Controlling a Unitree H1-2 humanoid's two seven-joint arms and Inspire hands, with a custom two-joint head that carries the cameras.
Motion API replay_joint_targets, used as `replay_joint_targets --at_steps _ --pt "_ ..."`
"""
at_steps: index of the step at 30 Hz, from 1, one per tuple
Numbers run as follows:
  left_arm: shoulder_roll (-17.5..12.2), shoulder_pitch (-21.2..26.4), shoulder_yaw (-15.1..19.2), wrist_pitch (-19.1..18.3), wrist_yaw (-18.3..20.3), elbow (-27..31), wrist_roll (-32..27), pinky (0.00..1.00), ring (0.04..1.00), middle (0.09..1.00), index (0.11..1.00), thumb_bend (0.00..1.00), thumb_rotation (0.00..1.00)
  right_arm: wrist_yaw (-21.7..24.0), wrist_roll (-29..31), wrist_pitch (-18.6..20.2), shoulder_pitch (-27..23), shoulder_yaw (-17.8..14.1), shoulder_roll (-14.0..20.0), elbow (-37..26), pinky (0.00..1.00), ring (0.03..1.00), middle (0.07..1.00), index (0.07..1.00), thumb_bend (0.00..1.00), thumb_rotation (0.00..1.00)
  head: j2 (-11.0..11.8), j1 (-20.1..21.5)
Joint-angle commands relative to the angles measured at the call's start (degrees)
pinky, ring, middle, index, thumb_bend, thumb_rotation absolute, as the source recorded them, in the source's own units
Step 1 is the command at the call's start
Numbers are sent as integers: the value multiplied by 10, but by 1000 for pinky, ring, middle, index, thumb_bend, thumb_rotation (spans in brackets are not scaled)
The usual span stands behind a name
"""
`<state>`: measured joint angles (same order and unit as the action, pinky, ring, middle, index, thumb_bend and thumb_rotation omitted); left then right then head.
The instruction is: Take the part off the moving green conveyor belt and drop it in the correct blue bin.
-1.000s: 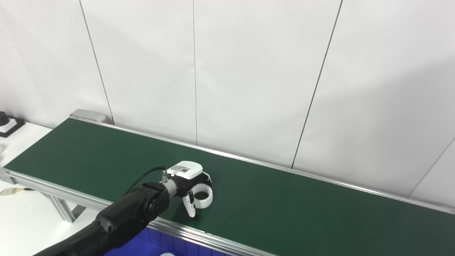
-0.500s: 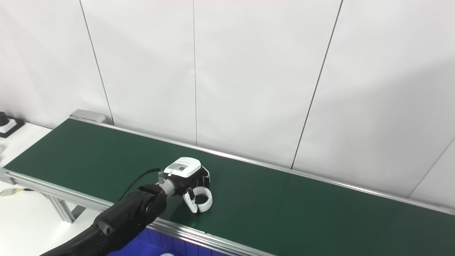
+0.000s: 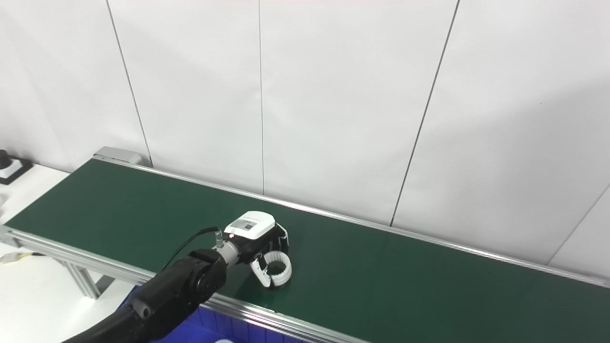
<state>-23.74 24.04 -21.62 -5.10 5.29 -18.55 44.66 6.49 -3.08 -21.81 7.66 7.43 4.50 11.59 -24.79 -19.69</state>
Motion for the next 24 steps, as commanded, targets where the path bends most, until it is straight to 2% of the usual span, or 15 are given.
replay_joint_targets --at_steps 1,6,9,13,15,16,21,22,24 --pt "-4 6 17 11 -15 39 -10 599 471 494 483 503 0 0 4 -14 -2 -2 -1 -16 699 781 828 927 460 851 -2 2" --pt "5 -34 52 1 -10 133 -39 530 457 474 491 505 0 1 5 -13 -1 -2 -1 -20 687 771 822 924 454 851 -4 6" --pt "12 -66 66 -21 7 208 -41 531 454 464 494 505 0 3 7 -9 1 -3 1 -22 690 772 823 924 461 847 -7 9" --pt "23 -109 80 -48 26 300 -42 597 481 480 478 504 0 6 11 -7 2 -5 3 -24 683 772 826 924 477 837 -15 11" --pt "29 -127 84 -64 37 339 -34 595 479 485 477 504 0 7 15 -6 2 -7 3 -25 676 765 818 917 479 815 -21 13" --pt "31 -134 86 -70 43 354 -29 557 461 470 488 504 0 8 16 -5 3 -7 4 -26 679 767 818 916 483 816 -23 13" --pt "54 -174 93 -97 63 426 -25 535 442 452 503 503 0 11 18 2 10 -11 12 -46 685 769 817 916 481 810 -53 18" --pt "58 -177 94 -100 65 432 -24 533 441 453 504 503 0 12 19 5 11 -12 14 -50 686 769 817 916 481 808 -55 19" --pt "71 -200 99 -94 57 452 -25 525 447 464 499 504 0 13 23 13 15 -14 17 -62 692 774 821 920 487 804 -75 23"
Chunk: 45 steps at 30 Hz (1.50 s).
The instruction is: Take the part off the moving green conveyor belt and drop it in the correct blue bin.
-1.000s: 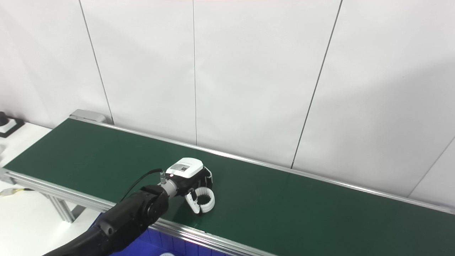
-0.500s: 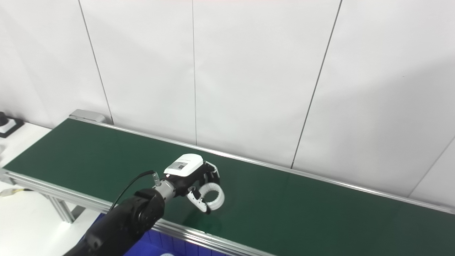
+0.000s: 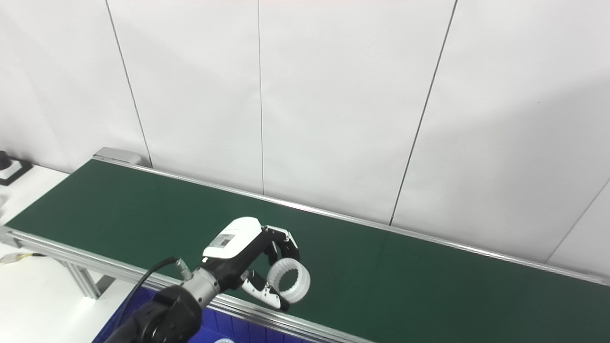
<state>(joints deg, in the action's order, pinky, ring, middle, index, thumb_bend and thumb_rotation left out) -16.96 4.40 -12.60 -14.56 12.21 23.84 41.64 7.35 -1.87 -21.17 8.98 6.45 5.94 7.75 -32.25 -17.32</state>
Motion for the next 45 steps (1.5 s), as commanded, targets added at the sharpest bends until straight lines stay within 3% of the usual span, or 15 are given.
replay_joint_targets --at_steps 1,2,3,4,5,8,12,24,33,45 --pt "8 -15 10 0 -13 39 9 529 450 467 498 504 0 5 14 10 3 -5 4 -30 695 776 823 920 487 798 -12 2" --pt "13 -23 11 -5 -7 52 14 535 453 468 497 504 0 5 17 16 4 -7 6 -40 697 777 823 920 486 789 -44 6" --pt "15 -29 10 -8 0 61 21 537 456 473 494 504 0 5 18 20 5 -8 6 -47 699 778 824 919 482 779 -44 6" --pt "16 -33 10 -13 9 72 28 535 457 475 493 504 0 6 19 28 7 -9 8 -59 699 778 824 919 482 776 -72 12" --pt "18 -39 11 -13 14 81 32 528 457 476 492 505 0 6 19 34 9 -11 9 -69 703 778 825 917 485 768 -72 12" --pt "29 -57 20 -21 25 100 26 517 450 479 494 505 0 9 30 57 12 -16 11 -95 714 781 828 914 501 733 -106 14" --pt "42 -83 26 -31 33 112 26 489 451 485 490 504 0 11 45 84 11 -24 10 -112 701 768 813 901 531 699 -122 9" --pt "59 -136 51 -15 14 69 7 397 447 509 485 503 0 14 52 99 10 -31 11 -123 700 755 804 890 553 694 -133 5" --pt "41 -155 59 30 -25 -7 -20 387 440 508 489 503 0 14 49 93 11 -30 11 -120 698 755 803 894 546 704 -127 7" --pt "33 -164 51 42 -65 -108 -19 508 454 494 485 504 0 14 48 94 11 -30 11 -120 700 757 803 892 560 702 -124 11"
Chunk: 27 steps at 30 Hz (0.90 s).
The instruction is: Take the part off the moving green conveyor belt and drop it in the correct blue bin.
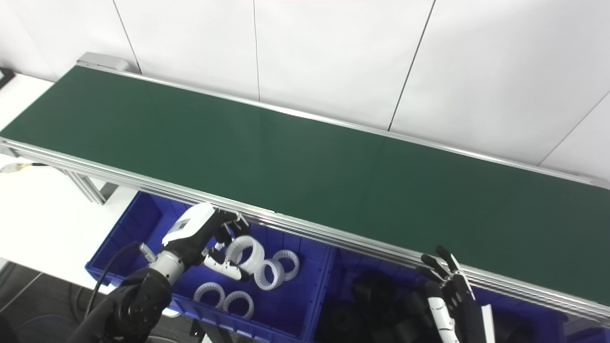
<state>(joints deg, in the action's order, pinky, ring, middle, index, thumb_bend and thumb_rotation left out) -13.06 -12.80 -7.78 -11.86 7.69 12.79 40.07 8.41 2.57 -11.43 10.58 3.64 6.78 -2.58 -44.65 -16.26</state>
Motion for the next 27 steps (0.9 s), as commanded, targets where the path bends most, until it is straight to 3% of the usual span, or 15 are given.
replay_joint_targets --at_steps 1,13,19,20,21,22,23,24,27 --pt "-5 9 2 14 -22 -3 -2 509 458 497 482 504 0 3 4 -4 -5 -1 2 -17 699 754 801 891 556 699 0 0" --pt "-6 16 -6 11 -41 -24 13 556 467 497 480 504 0 3 2 -5 -5 0 1 -17 692 752 799 889 555 707 3 2" --pt "-5 14 -9 17 -58 -16 22 550 428 509 526 501 0 2 -2 -7 -3 0 2 -17 689 750 800 892 555 715 5 3" --pt "-4 14 -8 14 -55 -13 17 609 563 634 509 511 27 1 -3 -7 -2 0 1 -17 686 749 799 892 553 716 5 3" --pt "-4 12 -7 14 -52 -8 10 630 609 677 504 514 36 1 -3 -7 -3 0 1 -17 685 748 799 892 553 716 5 2" --pt "-4 10 -7 15 -49 -4 6 664 668 738 645 602 70 1 -2 -8 -3 0 1 -17 685 748 799 893 556 715 5 2" --pt "-6 9 -6 12 -38 1 -6 683 698 769 718 647 88 1 -1 -8 -3 0 0 -17 685 748 799 893 557 714 5 2" --pt "-8 9 -6 10 -30 4 -15 759 782 844 820 692 197 2 0 -8 -3 0 0 -17 686 749 798 891 559 711 6 1" --pt "-14 7 -6 -5 -7 13 -29 833 871 922 927 760 370 1 0 -5 -2 0 -1 -19 690 751 798 890 562 706 6 2"
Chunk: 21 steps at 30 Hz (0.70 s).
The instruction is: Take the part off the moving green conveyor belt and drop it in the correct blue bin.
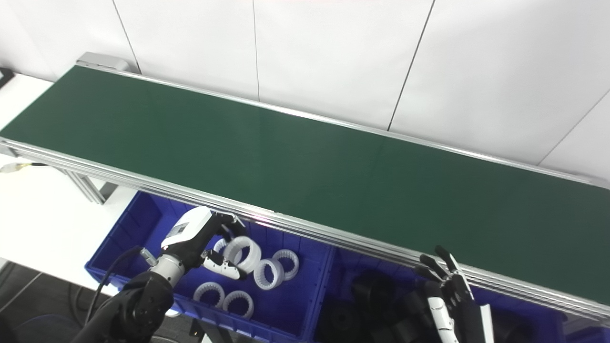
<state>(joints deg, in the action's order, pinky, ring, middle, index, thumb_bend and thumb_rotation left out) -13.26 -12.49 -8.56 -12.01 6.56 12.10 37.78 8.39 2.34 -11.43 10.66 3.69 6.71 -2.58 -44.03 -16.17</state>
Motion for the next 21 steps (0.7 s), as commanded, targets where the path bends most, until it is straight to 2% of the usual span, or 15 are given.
replay_joint_targets --at_steps 1,7,13,15,16,19,21 --pt "-13 4 2 -5 9 21 -8 848 892 940 956 789 408 1 1 -4 -3 0 -1 -20 688 751 799 890 561 706 0 2" --pt "-21 5 2 -10 26 23 -16 873 935 986 1000 911 479 0 -3 -8 -2 2 -2 -19 680 751 800 892 548 708 1 2" --pt "-23 7 -1 -26 36 36 -11 878 936 992 1000 967 476 1 -2 -7 -2 2 -3 -19 688 755 802 895 531 704 5 5" --pt "-20 6 4 -14 27 38 -20 867 922 981 998 987 482 0 -4 -11 -3 3 -3 -16 688 754 803 896 532 708 6 5" --pt "-18 6 6 -4 20 38 -27 859 909 970 991 997 548 -1 -5 -12 -3 2 -3 -15 686 753 802 894 538 709 6 5" --pt "-10 5 10 15 5 50 -42 864 905 965 987 1000 601 -3 -12 -16 -4 2 -4 -10 678 749 800 893 543 714 12 10" --pt "-2 7 9 25 -3 69 -46 809 879 950 978 1000 622 -3 -12 -19 -5 2 -4 -7 672 748 801 897 547 718 16 14"
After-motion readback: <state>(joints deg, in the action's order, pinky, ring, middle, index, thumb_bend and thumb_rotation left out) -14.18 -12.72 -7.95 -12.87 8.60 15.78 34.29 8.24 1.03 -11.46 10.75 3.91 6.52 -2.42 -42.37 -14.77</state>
